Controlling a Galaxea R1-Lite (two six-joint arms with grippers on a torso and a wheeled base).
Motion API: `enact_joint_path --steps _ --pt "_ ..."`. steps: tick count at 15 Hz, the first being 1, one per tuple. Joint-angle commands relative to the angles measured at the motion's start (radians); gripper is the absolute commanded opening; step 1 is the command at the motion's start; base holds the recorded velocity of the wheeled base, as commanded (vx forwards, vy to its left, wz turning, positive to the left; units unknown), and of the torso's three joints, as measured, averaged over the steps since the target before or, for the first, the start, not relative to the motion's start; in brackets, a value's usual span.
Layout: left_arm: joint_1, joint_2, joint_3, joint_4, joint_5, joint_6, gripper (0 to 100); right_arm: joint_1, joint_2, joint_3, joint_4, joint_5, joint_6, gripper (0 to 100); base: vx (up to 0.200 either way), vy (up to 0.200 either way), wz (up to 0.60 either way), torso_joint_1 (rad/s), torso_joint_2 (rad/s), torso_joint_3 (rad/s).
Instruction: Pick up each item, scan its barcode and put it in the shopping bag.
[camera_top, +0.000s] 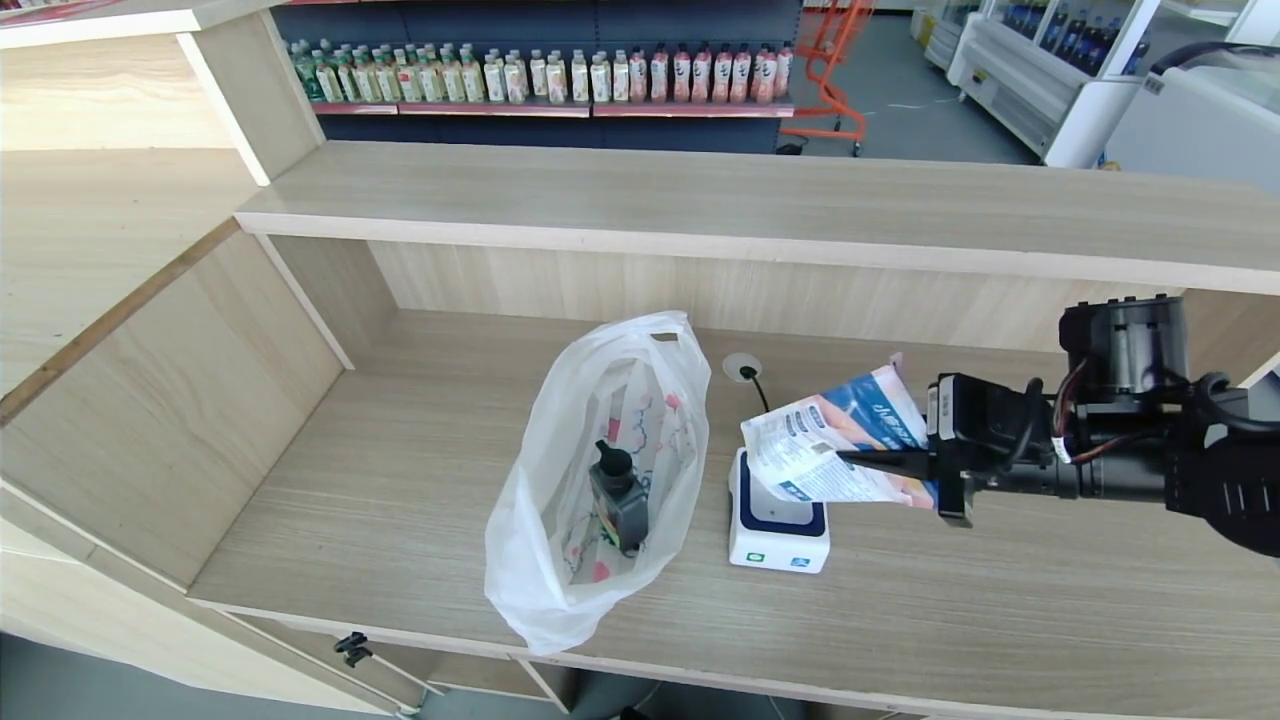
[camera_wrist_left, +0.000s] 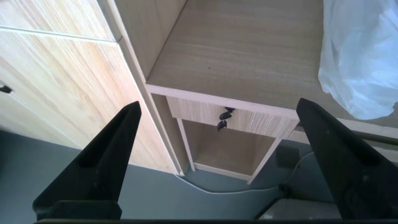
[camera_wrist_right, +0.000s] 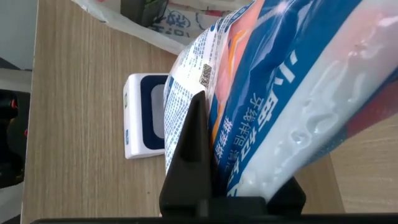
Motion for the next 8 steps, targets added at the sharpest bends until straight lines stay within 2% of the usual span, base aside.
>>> enact_joint_path --steps 1,8 --pt "0.000 0.002 0.000 0.000 0.001 0.000 100 -0.005 0.054 0.005 -0.033 0.005 -0.014 0 0.000 0.000 0.00 0.000 0.00 0.000" --pt "0.000 0.002 0.000 0.001 0.001 0.000 100 -0.005 0.137 -0.001 -0.101 0.005 -0.012 0 0.000 0.000 0.00 0.000 0.00 0.000"
